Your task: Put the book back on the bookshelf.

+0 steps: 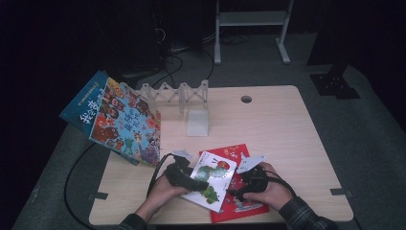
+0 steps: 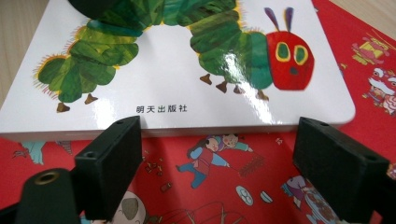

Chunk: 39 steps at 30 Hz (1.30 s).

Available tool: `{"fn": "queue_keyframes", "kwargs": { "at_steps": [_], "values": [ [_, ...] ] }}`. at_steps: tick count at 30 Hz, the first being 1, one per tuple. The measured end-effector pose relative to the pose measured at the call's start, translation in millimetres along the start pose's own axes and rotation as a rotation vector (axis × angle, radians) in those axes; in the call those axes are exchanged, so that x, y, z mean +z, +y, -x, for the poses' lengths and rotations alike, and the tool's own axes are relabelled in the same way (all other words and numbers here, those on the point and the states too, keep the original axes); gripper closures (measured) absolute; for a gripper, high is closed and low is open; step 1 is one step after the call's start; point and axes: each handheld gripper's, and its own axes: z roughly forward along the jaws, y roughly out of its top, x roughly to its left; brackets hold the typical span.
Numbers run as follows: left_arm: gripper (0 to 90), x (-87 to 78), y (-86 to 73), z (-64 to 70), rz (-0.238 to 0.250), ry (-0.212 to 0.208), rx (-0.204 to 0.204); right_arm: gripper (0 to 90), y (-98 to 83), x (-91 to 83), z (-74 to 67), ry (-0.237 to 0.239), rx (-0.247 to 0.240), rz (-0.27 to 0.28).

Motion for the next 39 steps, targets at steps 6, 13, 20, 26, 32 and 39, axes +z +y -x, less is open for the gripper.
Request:
{"fn": "queue_keyframes", "kwargs": {
  "at_steps": [6,13,20,26,32,39],
  "values": [
    [0.0,0.6,4.8,-0.5,-0.019,0.002,-0.008,12.8,-0.4,0.9,-0.5,-0.008,0.000,0.007],
    [0.2,-7.9,8.6,2.3,0.018,-0.022,-0.012,12.3,-0.4,0.3,-0.1,-0.008,-0.002,0.002],
    [0.3,-24.3,21.0,15.5,0.114,-0.056,0.038,10.9,0.1,-0.5,0.9,-0.023,0.002,-0.001],
    [2.9,-32.2,30.2,27.2,0.161,-0.075,0.090,10.4,0.3,-0.2,1.8,-0.035,0.005,-0.001],
    [4.1,-35.7,35.5,34.8,0.199,-0.114,0.099,10.2,0.4,0.1,2.7,-0.046,0.007,0.003],
    [4.8,-36.4,38.8,41.2,0.220,-0.132,0.120,10.4,0.2,-0.9,4.2,-0.049,0.018,0.003]
  ]
}}
